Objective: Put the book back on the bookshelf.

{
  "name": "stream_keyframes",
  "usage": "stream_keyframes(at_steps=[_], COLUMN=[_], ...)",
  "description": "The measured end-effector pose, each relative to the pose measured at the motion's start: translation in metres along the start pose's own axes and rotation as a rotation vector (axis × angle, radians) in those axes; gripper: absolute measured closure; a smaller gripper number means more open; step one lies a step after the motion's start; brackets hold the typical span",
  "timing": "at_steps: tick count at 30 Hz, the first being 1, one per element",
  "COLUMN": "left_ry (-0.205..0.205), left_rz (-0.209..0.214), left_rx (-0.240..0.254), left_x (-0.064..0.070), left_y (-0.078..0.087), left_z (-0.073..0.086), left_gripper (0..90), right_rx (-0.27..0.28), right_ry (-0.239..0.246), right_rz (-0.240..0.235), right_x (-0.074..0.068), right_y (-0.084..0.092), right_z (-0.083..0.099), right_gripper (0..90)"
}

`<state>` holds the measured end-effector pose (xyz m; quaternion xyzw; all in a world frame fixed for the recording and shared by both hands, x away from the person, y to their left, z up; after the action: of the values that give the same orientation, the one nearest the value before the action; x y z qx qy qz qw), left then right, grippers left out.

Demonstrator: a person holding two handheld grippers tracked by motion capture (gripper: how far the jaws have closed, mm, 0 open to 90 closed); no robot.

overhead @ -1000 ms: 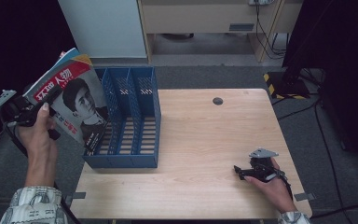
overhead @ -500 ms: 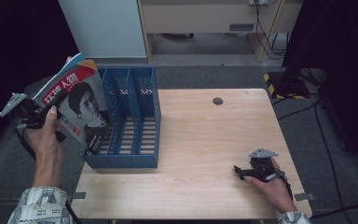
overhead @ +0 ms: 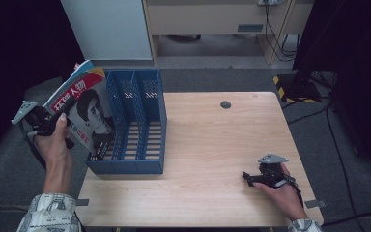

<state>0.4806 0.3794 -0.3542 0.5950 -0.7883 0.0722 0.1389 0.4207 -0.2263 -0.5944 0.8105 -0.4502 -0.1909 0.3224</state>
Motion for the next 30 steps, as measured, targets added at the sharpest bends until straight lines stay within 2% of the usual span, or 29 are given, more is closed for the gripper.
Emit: stream_keyframes(at_steps=[7,16,23,30], left_ry=[0.01,0.016,0.02,0.028], left_rz=[0.0,-0.003,-0.004,-0.008], left_rx=[-0.011,-0.011,-0.035,-0.038], left_x=[-0.002,-0.004,-0.007,-0.009], left_y=[-0.003,-0.004,-0.006,-0.007], left_z=[0.012,0.02,0.033,0.038], left_gripper=[86.1,85.9,86.0,86.0], right_rx=[0.0,0.0,0.0,0.001], right_ry=[0.0,0.0,0.0,-0.001], right_rz=[0.0,0.0,0.001,0.002], right_x=[0.0,0.0,0.0,0.0], right_y=[0.0,0.0,0.0,0.0], right_z=[0.0,0.0,0.0,0.0], right_gripper=[7.5,7.5,7.5,7.6])
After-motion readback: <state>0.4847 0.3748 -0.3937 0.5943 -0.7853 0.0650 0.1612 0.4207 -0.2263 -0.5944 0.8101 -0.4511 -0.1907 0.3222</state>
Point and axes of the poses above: each handheld gripper's, and its own axes: y roughly backward along the jaws, z roughly out of its underside, x roughly to its right, the point moved 8 cm from there along -y, roughly forward along the jaws, and after that the axes turned 1 degree about -z, right-handed, at the moved point
